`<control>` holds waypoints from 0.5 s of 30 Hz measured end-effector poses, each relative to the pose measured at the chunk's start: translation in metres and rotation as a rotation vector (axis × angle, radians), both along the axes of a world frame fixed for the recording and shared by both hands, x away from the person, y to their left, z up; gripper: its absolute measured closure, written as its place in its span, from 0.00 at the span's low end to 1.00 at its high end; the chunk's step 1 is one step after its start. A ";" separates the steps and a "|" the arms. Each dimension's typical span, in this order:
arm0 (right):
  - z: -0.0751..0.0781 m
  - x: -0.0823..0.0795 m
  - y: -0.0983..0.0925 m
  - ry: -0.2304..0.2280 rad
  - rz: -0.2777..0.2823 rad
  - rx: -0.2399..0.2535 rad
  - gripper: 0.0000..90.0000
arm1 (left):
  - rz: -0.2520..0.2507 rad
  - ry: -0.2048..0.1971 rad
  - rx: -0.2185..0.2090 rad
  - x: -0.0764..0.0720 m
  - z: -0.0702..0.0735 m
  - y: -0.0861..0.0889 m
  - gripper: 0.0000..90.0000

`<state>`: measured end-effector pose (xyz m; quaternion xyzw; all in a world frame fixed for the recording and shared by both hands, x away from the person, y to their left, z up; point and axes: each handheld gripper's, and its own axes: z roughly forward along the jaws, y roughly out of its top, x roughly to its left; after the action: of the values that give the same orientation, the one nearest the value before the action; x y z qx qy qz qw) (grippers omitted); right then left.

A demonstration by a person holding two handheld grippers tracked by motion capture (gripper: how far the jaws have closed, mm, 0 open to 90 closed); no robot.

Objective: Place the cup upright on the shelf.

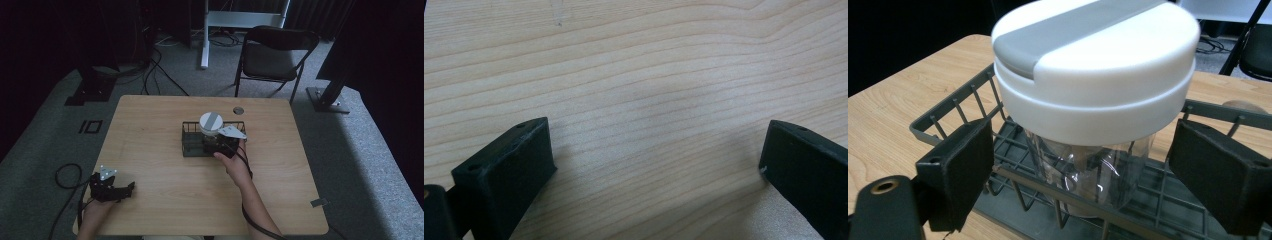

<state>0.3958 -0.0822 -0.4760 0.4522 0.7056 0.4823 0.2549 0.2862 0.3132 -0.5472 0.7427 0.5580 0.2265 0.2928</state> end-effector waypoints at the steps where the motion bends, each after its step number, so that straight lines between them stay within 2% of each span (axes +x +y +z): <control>1: 0.001 -0.001 -0.001 -0.001 0.000 0.004 0.12 | 0.000 0.000 0.000 0.000 0.000 0.000 0.01; 6: 0.005 -0.007 -0.006 -0.012 0.009 0.022 0.12 | 0.000 0.000 0.000 0.000 0.000 0.000 0.01; 15: 0.011 -0.019 -0.014 -0.032 0.037 0.017 0.12 | 0.001 0.000 -0.001 0.000 0.000 0.000 0.01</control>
<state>0.3766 -0.0965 -0.4655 0.4335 0.7057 0.4999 0.2533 0.2862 0.3132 -0.5473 0.7424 0.5583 0.2265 0.2931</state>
